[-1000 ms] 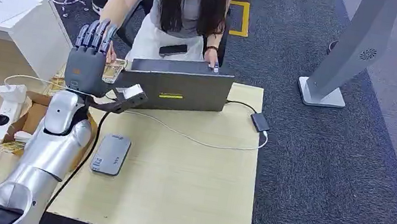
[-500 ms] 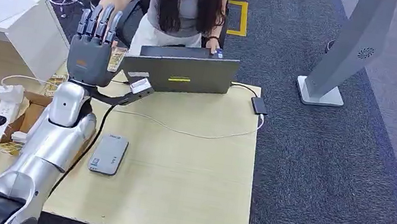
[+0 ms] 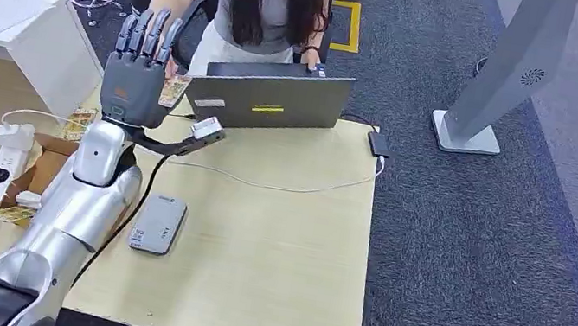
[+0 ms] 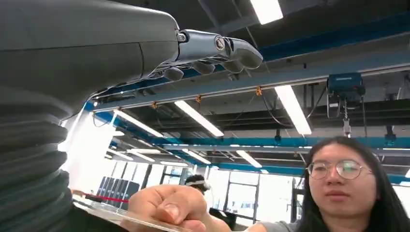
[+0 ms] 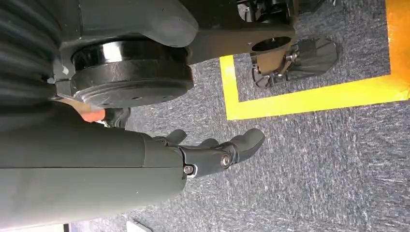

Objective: Pass the card to the sensor for recognition and then transmit it.

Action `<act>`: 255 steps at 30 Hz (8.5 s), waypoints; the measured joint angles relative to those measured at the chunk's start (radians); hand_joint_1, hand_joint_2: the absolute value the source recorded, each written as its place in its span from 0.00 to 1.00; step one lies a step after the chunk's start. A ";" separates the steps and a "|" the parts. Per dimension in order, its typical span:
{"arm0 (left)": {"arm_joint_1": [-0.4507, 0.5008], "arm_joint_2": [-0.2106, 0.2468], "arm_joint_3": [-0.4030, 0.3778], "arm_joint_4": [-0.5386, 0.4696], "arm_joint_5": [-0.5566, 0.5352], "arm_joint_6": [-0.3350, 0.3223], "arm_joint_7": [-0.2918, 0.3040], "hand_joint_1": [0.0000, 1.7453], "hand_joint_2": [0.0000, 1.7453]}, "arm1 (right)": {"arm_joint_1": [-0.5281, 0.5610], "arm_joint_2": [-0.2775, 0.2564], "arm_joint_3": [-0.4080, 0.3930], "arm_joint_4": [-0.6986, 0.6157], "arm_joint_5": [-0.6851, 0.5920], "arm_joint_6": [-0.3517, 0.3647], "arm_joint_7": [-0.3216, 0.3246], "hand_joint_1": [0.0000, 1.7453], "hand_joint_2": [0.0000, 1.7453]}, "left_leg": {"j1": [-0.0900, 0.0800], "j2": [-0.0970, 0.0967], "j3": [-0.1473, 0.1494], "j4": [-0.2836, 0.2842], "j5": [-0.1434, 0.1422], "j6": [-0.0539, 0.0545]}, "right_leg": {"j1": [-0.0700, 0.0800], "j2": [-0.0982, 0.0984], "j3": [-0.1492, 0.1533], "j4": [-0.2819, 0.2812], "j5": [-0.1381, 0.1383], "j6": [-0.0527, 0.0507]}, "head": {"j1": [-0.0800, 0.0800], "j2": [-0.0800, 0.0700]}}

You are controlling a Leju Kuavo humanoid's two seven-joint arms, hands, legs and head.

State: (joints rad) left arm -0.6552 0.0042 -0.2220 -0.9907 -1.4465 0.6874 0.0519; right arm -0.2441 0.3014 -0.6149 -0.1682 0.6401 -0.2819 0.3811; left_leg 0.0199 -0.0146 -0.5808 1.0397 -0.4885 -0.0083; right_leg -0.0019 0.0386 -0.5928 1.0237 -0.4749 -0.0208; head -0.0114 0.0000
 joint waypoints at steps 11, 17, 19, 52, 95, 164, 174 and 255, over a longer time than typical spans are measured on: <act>0.000 0.000 -0.005 0.000 0.013 -0.002 -0.006 1.00 1.00 | 0.000 0.000 0.000 0.000 0.001 0.000 -0.001 0.00 1.00 | 0.000 0.000 0.000 0.000 0.000 0.000 | 0.000 0.000 0.000 0.000 0.000 0.000 | 0.000 0.000; 0.000 -0.001 -0.009 0.000 0.027 -0.002 -0.015 1.00 1.00 | 0.000 0.000 0.000 0.000 0.001 0.000 -0.001 0.00 1.00 | 0.000 0.001 0.000 0.000 0.000 0.000 | 0.000 0.001 -0.001 0.000 0.000 0.000 | 0.000 0.000; -0.001 -0.002 -0.009 0.001 0.034 -0.002 -0.021 1.00 1.00 | 0.000 0.000 0.000 0.000 0.001 0.000 -0.001 0.00 1.00 | 0.000 0.001 0.000 0.000 0.000 0.000 | 0.000 0.001 -0.001 0.000 0.000 0.000 | 0.000 0.000; 0.107 0.001 -0.071 -0.110 0.104 -0.015 -0.077 1.00 1.00 | 0.000 0.000 -0.002 0.000 -0.011 -0.001 -0.028 0.00 1.00 | 0.000 0.000 -0.002 0.000 0.000 0.000 | 0.000 0.000 -0.001 0.000 0.000 0.000 | 0.000 0.000; 0.775 0.151 -0.139 -0.455 0.224 0.002 -0.199 1.00 1.00 | 0.005 -0.001 -0.085 -0.001 -0.106 -0.022 -0.042 0.00 1.00 | -0.001 -0.006 -0.004 -0.001 -0.004 0.000 | -0.001 -0.008 -0.001 -0.001 -0.005 0.003 | 0.000 0.000; 0.535 0.006 -0.042 -0.172 0.161 -0.149 -0.053 1.00 1.00 | 0.003 0.000 -0.065 0.000 -0.010 0.003 -0.082 0.00 1.00 | -0.001 -0.009 -0.004 -0.001 -0.002 -0.001 | -0.001 -0.011 0.000 -0.001 -0.005 0.003 | 0.000 0.000; 0.483 0.006 -0.042 -0.210 0.163 -0.149 -0.058 1.00 1.00 | 0.003 0.000 -0.064 0.000 -0.002 0.005 -0.085 0.00 1.00 | -0.001 -0.009 -0.004 -0.001 -0.002 -0.001 | -0.001 -0.010 -0.001 -0.001 -0.005 0.003 | 0.000 0.000; -0.013 0.005 -0.111 -0.142 0.158 -0.203 0.018 0.00 1.00 | 0.001 0.000 -0.051 -0.002 0.039 0.030 -0.070 0.00 1.00 | 0.001 -0.002 -0.004 -0.001 0.000 -0.002 | 0.001 -0.002 -0.004 0.000 -0.002 -0.001 | 0.000 0.000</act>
State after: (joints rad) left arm -0.6686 0.0095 -0.3326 -1.1322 -1.2882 0.4841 0.0694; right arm -0.2433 0.3010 -0.6664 -0.1698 0.6790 -0.2518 0.3113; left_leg 0.0209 -0.0162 -0.5845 1.0383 -0.4889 -0.0101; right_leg -0.0009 0.0369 -0.5967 1.0236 -0.4768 -0.0215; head -0.0114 0.0000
